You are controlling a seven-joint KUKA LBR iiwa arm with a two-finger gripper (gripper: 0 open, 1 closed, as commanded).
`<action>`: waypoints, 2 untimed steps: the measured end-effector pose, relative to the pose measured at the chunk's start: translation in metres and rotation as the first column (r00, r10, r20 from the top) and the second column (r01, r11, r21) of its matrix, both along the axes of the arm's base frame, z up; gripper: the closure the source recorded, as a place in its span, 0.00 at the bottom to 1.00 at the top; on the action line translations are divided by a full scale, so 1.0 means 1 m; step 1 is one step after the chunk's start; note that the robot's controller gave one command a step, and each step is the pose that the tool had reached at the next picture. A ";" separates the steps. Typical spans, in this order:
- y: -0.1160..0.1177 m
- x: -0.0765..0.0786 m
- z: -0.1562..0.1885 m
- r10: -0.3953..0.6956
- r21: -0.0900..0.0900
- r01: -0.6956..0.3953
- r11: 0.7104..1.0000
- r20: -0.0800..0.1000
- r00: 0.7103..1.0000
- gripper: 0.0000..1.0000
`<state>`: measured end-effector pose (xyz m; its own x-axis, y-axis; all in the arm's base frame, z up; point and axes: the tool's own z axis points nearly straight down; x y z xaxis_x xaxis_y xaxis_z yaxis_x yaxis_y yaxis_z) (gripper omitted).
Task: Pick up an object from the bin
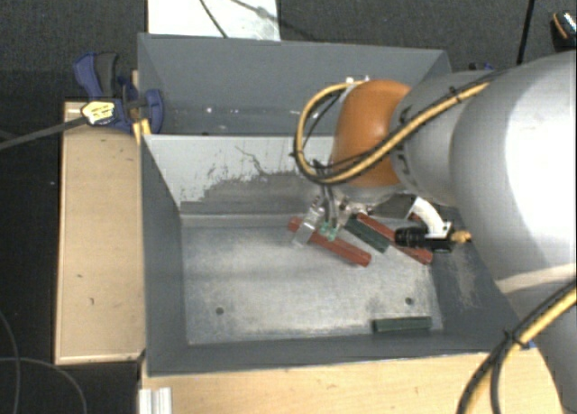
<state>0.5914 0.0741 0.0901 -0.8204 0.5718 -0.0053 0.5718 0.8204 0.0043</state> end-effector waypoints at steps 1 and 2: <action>0.000 0.001 0.001 0.004 -0.001 -0.004 1.000 0.001 1.000 1.00; 0.000 0.003 0.043 0.011 0.000 -0.011 1.000 0.000 1.000 1.00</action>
Offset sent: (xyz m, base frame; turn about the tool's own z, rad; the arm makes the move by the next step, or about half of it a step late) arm 0.0000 0.0002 0.0007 0.0000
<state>0.5939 0.0740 0.1334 -0.8265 0.5628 -0.0051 0.5628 0.8266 0.0044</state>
